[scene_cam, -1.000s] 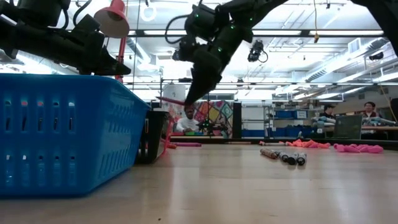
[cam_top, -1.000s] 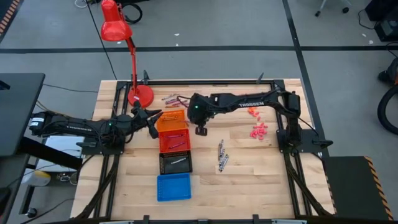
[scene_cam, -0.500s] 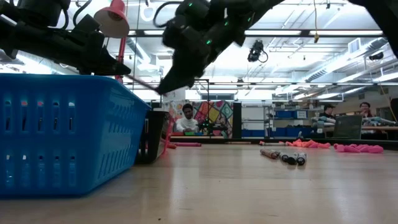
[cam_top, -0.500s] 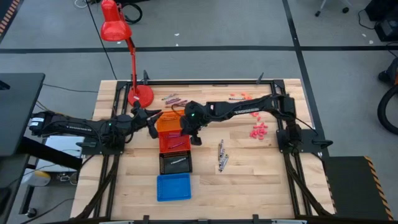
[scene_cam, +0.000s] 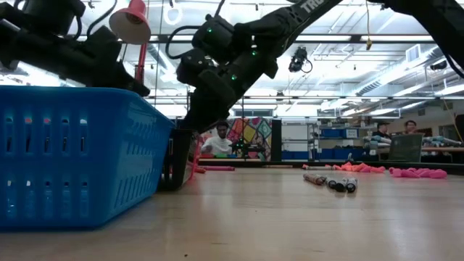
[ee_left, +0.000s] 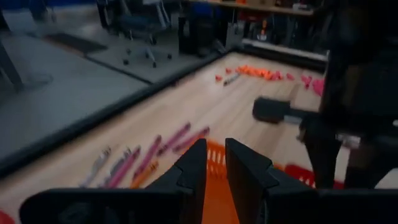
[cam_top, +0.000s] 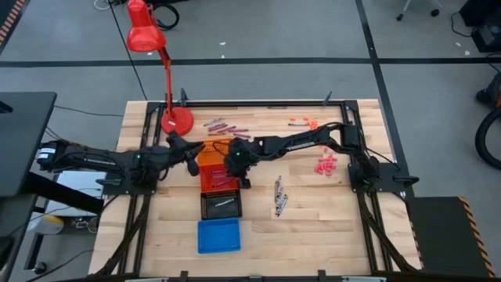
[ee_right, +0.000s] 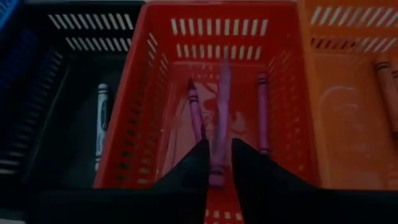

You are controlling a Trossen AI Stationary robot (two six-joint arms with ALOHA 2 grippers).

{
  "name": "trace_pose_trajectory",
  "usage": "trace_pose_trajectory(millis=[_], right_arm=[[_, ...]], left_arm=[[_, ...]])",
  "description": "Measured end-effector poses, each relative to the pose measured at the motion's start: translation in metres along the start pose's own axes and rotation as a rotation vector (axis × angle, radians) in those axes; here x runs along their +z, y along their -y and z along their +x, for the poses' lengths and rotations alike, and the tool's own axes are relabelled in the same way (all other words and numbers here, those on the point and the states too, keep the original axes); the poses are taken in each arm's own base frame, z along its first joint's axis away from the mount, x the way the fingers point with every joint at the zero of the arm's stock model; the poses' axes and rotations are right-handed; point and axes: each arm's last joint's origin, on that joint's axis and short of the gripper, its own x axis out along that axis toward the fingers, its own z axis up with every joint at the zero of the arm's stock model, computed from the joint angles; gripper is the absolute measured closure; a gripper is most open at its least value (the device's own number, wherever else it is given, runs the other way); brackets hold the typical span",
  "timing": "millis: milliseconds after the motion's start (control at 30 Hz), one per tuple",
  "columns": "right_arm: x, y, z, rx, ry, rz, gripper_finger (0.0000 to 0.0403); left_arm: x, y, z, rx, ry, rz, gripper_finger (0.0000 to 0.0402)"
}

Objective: Sort crayons
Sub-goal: Put the red crayon into the red basket

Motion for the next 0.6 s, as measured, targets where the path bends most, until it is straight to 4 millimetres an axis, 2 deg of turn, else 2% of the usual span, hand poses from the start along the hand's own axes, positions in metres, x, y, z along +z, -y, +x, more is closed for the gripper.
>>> trace_pose_trajectory(millis=[200, 333, 433, 500, 600], right_arm=[[0.003, 0.001, -0.009, -0.039, -0.011, -0.007, 0.0288], [0.012, 0.003, -0.028, -0.112, -0.005, -0.016, 0.0285], [0.017, 0.003, -0.045, -0.155, -0.022, -0.033, 0.0286], [0.017, 0.003, -0.054, -0.188, -0.058, -0.031, 0.0286], [0.010, 0.004, -0.064, -0.246, -0.099, -0.023, 0.0286]], left_arm=[[-0.007, -0.001, -0.001, 0.009, -0.097, -0.045, 0.0331], [0.016, 0.008, -0.004, -0.045, -0.125, -0.062, 0.0331], [0.029, 0.013, -0.010, -0.043, -0.211, -0.075, 0.0331], [0.030, 0.014, -0.014, -0.022, -0.299, -0.099, 0.0331], [0.021, 0.017, -0.018, 0.006, -0.435, -0.141, 0.0331]])
